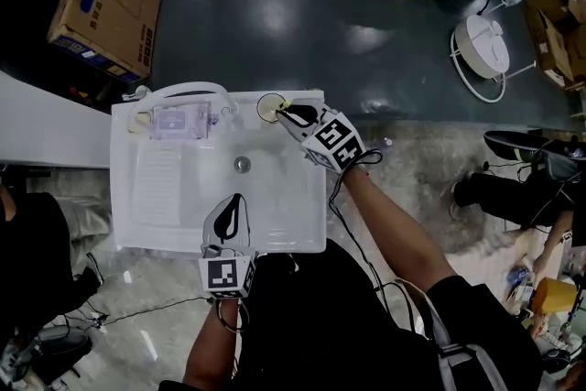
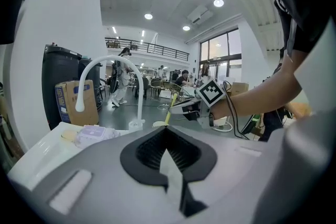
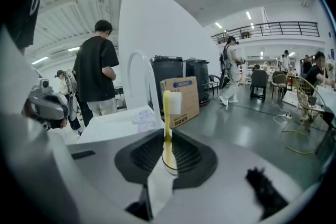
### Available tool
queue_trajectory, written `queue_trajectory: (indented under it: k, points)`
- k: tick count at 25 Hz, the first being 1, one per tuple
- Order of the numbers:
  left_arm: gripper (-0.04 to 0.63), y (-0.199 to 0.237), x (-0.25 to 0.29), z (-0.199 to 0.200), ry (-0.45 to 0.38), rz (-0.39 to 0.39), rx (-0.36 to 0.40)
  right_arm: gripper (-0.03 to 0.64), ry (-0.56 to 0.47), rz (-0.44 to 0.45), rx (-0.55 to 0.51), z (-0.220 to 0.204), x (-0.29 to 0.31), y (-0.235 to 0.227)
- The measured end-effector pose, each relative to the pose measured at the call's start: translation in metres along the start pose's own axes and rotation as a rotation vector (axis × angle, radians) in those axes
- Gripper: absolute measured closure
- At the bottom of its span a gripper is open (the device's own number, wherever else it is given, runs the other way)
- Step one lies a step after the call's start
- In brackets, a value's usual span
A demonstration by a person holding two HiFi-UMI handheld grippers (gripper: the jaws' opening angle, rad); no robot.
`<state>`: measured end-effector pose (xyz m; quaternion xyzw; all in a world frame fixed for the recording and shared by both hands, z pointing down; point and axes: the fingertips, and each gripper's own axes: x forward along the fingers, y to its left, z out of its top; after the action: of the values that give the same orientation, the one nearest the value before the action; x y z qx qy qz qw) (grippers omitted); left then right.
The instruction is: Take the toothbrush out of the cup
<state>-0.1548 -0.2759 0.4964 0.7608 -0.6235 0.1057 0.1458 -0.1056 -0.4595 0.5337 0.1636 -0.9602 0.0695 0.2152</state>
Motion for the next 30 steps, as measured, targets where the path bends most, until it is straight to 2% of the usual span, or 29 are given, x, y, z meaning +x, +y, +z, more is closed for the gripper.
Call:
queue_trajectory:
  k: [11,15,20,25,30]
  points:
    - [0.586,0.003,-0.014,0.005,-0.026,0.009,0.010,0.561,-0.045,-0.063,0.013,0.015,-0.029,0.003]
    - [0.586,0.006,-0.017,0.008,-0.028,0.009,0.048,0.561,-0.061,-0.065,0.016,0.022,-0.038,0.012]
    - [0.586,0.011,-0.020,0.015,-0.050,0.003,0.054,0.561,-0.104,-0.076,0.068,0.029,-0.052,0.022]
    - [0.586,0.004,-0.026,0.015,-0.054,-0.021,0.060,0.561,-0.172,-0.080,0.179,0.034,-0.071,0.031]
    - [0.586,-0.006,-0.035,0.015,-0.063,-0.051,0.067,0.561,-0.174,-0.103,0.169,0.033,-0.090,0.047]
